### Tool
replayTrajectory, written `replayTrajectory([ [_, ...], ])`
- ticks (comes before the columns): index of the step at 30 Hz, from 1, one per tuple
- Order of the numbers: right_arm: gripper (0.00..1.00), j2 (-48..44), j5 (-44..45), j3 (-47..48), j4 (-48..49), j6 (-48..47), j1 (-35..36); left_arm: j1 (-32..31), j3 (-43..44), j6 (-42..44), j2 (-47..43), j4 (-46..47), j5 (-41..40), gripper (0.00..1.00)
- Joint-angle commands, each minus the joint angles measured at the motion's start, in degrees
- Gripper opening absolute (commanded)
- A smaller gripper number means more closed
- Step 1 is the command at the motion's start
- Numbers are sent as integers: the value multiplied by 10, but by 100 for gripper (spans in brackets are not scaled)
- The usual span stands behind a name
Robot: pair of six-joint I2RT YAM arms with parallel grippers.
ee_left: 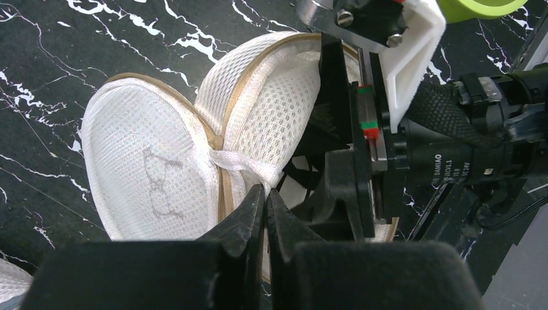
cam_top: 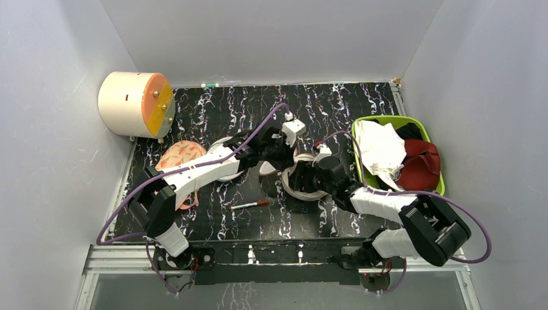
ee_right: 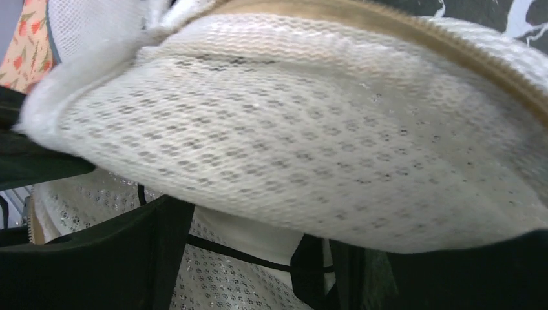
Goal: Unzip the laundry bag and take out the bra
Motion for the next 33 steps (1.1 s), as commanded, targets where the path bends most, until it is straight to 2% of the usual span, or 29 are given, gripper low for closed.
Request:
replayTrajectory([
  [1,63,-2,49,-2,10,6,3,-2,5,-3,-18,1,9,0],
  [5,41,-34,79,6,-19,6,3,-2,0,-2,-23,7,3,0],
  [10,19,-88,122,10,-53,0,2,-2,6,-2,-19,-2,3,0],
  [14,6,-133,156,10,-86,-1,3,-2,2,-2,-21,2,-3,0],
  [18,1,-173,162,4,-92,-10,2,-2,10,-2,-15,-5,2,0],
  [23,0,-211,161,17,-139,-24,2,-2,7,-2,-16,-3,-6,0],
  [33,0,-281,33,-5,-114,-96,2,-2,23,-1,-2,-23,-10,0],
])
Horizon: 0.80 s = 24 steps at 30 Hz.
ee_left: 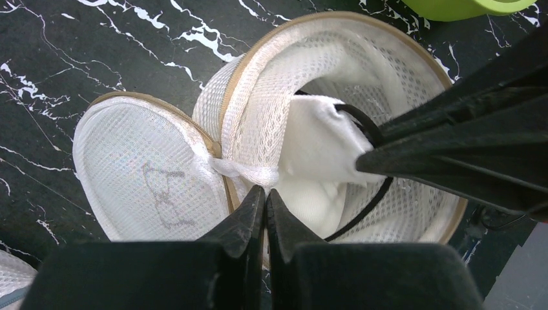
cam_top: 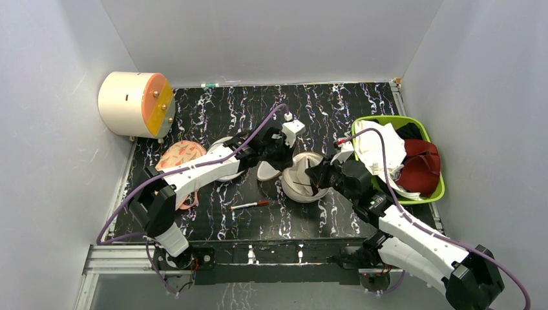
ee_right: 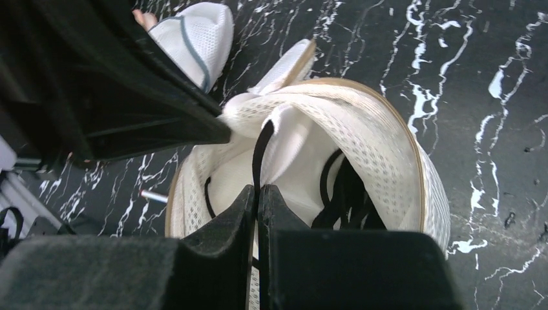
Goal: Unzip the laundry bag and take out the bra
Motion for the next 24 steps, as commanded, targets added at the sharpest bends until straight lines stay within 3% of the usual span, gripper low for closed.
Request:
replayTrajectory([
  [1,0,-15,-64,3,35,-41,0,-2,25,-1,-1,-19,1,0],
  [17,0,-84,-20,170,-39,-37,0,-2,24,0,-3,-19,-2,0],
  [24,0,-98,43,246,-69,-105,0,-3,23,-2,-2,-16,2,0],
])
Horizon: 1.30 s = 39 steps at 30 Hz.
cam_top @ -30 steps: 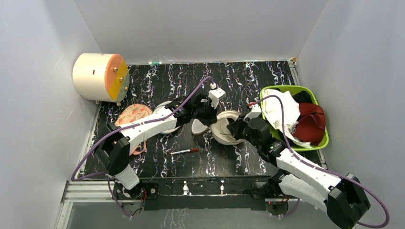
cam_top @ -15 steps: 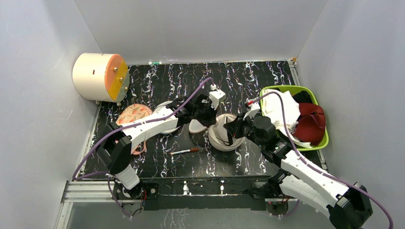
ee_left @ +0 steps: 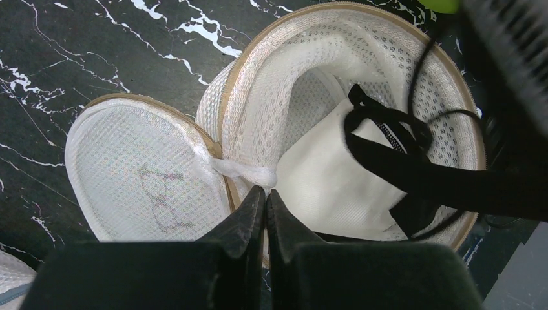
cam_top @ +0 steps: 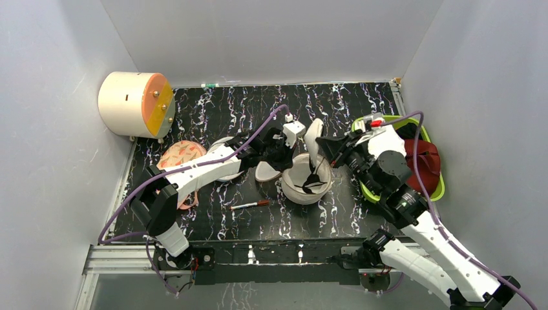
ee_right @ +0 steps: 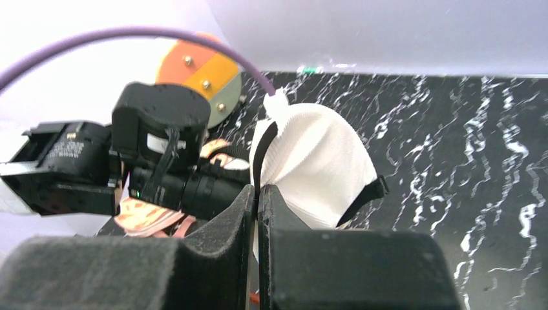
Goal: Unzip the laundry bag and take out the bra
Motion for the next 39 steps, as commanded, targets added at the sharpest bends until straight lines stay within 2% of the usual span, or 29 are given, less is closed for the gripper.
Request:
replayTrajectory([
  [1,0,2,59,81,-14,-61,0,-3,21,-2,-10,-6,3,0],
  [9,0,5,107,195,-34,-121,0,-3,21,-1,-13,-8,1,0],
  [31,0,94,102,428,110,-153,0,-3,23,-1,-11,-10,5,0],
  [39,0,109,127,486,145,-204,0,-3,24,0,-10,-13,1,0],
])
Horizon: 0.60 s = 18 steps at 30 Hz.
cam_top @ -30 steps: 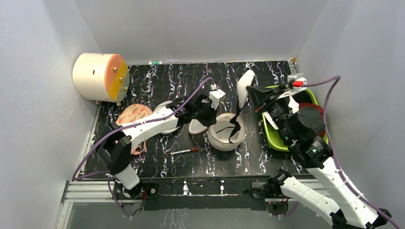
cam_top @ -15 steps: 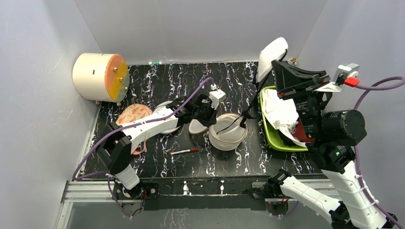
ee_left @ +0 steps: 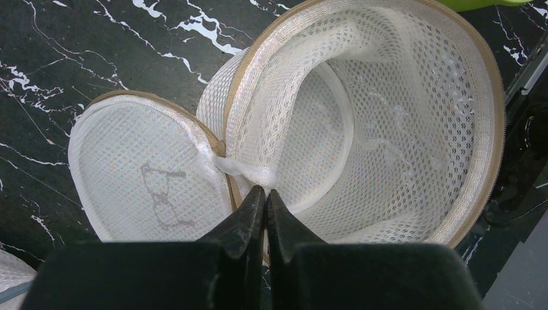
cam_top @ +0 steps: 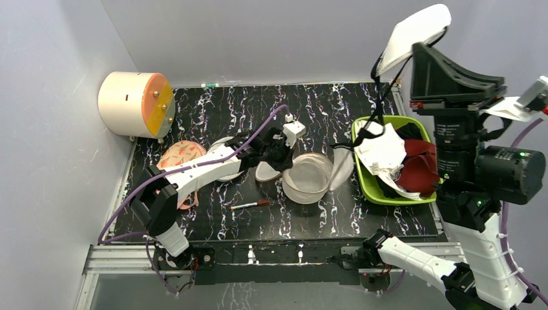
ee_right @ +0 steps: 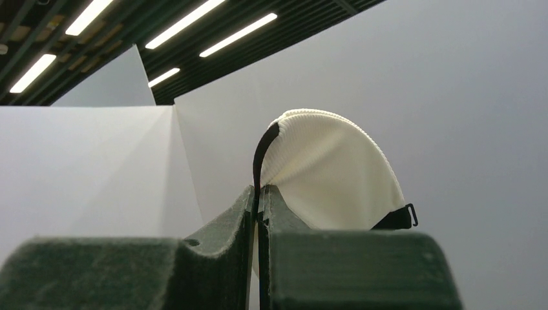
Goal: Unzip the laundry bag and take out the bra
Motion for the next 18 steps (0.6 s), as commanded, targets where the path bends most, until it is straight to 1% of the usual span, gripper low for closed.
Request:
replayTrajectory([
  [1,0,-3,32,31,65,-47,0,-3,22,-1,-10,-7,1,0],
  [3,0,-5,50,26,79,-73,0,-3,22,-1,-9,-6,2,0],
  [6,0,6,88,28,68,-144,0,-2,24,0,-8,-7,3,0],
  [9,0,17,163,10,68,-216,0,-2,24,-1,-11,-8,2,0],
  [13,0,24,259,-57,129,-311,0,-2,23,-1,-13,-8,2,0],
  [18,0,63,354,-95,198,-419,0,-3,22,0,-15,-9,1,0],
])
